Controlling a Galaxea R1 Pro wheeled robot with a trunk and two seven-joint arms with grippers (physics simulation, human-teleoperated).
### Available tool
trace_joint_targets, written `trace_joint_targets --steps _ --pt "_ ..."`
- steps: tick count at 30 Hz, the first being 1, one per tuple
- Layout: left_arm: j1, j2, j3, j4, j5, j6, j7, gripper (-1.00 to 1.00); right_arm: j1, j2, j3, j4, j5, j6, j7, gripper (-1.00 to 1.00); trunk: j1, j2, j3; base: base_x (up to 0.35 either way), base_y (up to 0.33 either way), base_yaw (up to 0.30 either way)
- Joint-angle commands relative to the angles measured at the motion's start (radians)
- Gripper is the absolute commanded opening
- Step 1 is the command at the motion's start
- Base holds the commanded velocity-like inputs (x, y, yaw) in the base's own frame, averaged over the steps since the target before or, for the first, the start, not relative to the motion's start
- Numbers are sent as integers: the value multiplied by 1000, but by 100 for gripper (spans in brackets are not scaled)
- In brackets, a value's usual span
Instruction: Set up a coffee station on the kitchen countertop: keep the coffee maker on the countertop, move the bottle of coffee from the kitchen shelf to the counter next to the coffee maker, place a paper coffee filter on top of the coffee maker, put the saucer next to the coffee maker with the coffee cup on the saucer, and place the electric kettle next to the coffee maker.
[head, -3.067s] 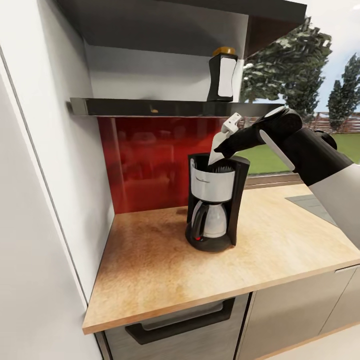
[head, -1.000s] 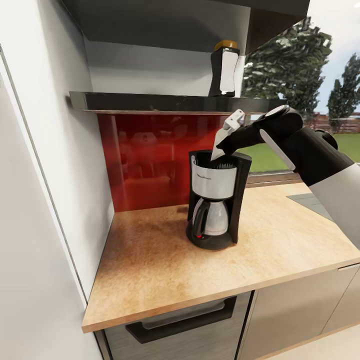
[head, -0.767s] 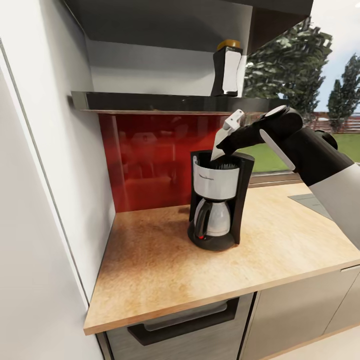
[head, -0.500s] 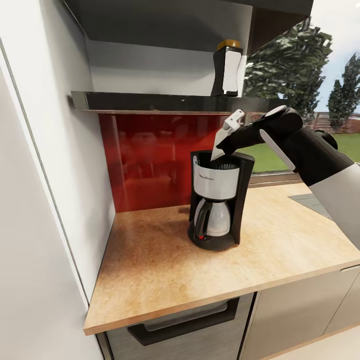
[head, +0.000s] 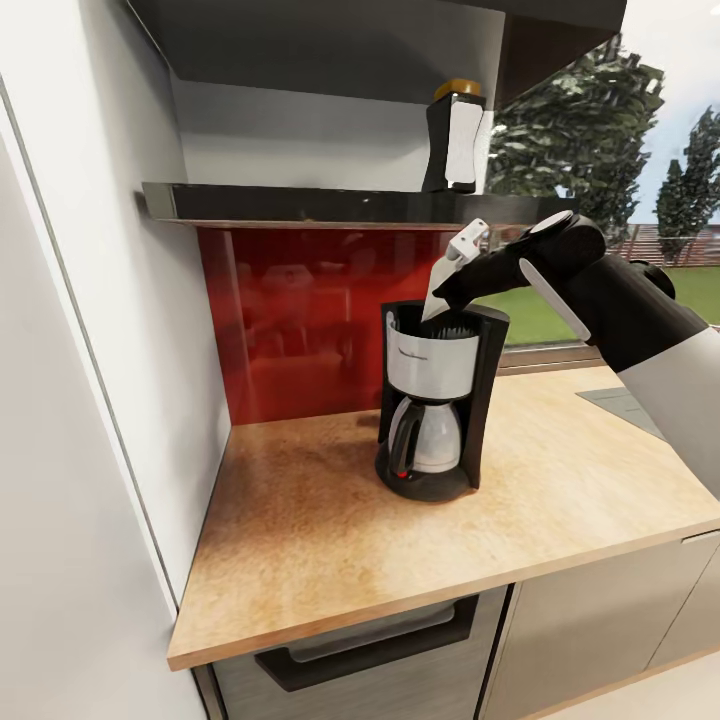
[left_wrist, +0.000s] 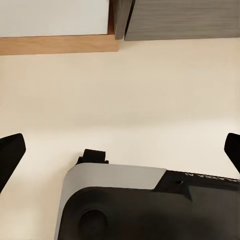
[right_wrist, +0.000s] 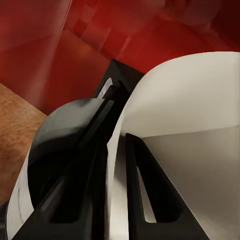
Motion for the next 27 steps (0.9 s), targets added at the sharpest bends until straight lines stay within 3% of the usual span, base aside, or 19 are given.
trace_joint_targets --steps 1,22,27 --pt "0 0 1 -1 10 0 -7 100 -1 -1 2 -1 -6 5 -2 -100 0 -1 -1 0 0 0" --pt "0 0 1 0 10 0 -7 100 -1 -1 2 -1 -6 5 -2 -100 23 -43 -20 0 0 0" --pt "0 0 1 0 10 0 -7 100 -1 -1 2 -1 -6 5 -2 -100 42 -78 -35 0 0 0"
